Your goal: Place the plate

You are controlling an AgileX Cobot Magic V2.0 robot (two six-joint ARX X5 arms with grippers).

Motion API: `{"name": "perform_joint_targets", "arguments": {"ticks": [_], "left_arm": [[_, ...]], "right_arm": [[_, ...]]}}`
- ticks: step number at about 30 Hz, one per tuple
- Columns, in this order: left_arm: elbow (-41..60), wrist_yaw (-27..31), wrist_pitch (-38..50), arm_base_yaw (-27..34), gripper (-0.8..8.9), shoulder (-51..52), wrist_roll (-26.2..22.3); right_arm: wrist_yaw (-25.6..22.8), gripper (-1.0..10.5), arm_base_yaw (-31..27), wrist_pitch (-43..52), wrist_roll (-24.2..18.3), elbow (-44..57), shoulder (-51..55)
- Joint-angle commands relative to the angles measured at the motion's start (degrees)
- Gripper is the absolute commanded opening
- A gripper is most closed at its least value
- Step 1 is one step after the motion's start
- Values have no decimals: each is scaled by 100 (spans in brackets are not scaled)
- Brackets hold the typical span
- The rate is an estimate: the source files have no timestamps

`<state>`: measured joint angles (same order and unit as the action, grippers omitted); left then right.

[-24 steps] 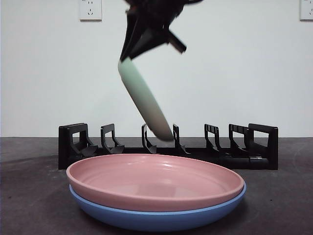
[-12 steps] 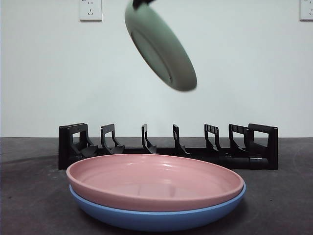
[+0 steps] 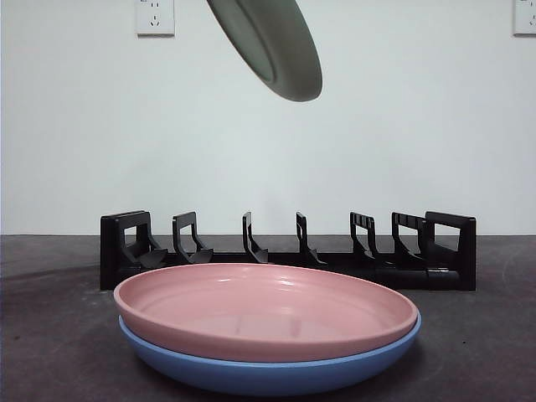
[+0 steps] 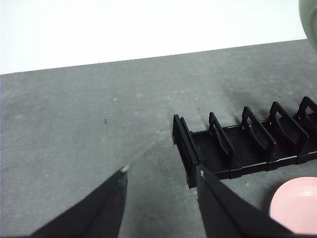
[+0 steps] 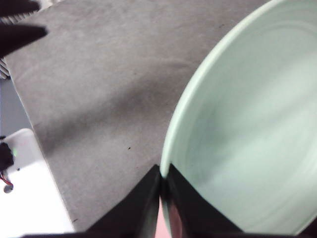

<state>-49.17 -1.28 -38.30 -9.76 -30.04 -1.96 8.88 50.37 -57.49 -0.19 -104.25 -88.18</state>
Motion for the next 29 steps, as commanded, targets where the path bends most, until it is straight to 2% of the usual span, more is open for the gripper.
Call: {"name": "perform_joint_targets", "arguments": {"ticks": [1, 6, 16, 23, 29], "left_arm": [[-81, 9, 66, 2, 219, -26, -35], [-81, 9, 66, 2, 219, -26, -33], [-81, 9, 63, 2, 219, -26, -17], [-81, 9, 61, 2, 219, -24, -17], [-81, 9, 59, 2, 219, -26, -17]], "right_arm": [[-131, 12, 269, 426, -72, 581, 437], [-774, 12, 686, 903, -66, 1849, 1248], [-2055, 12, 1753, 2245, 407, 4321, 2212], [-2098, 12, 2304, 2068, 404, 4833, 1915], [-2068, 12, 2387, 1738, 94, 4830, 1526]]}}
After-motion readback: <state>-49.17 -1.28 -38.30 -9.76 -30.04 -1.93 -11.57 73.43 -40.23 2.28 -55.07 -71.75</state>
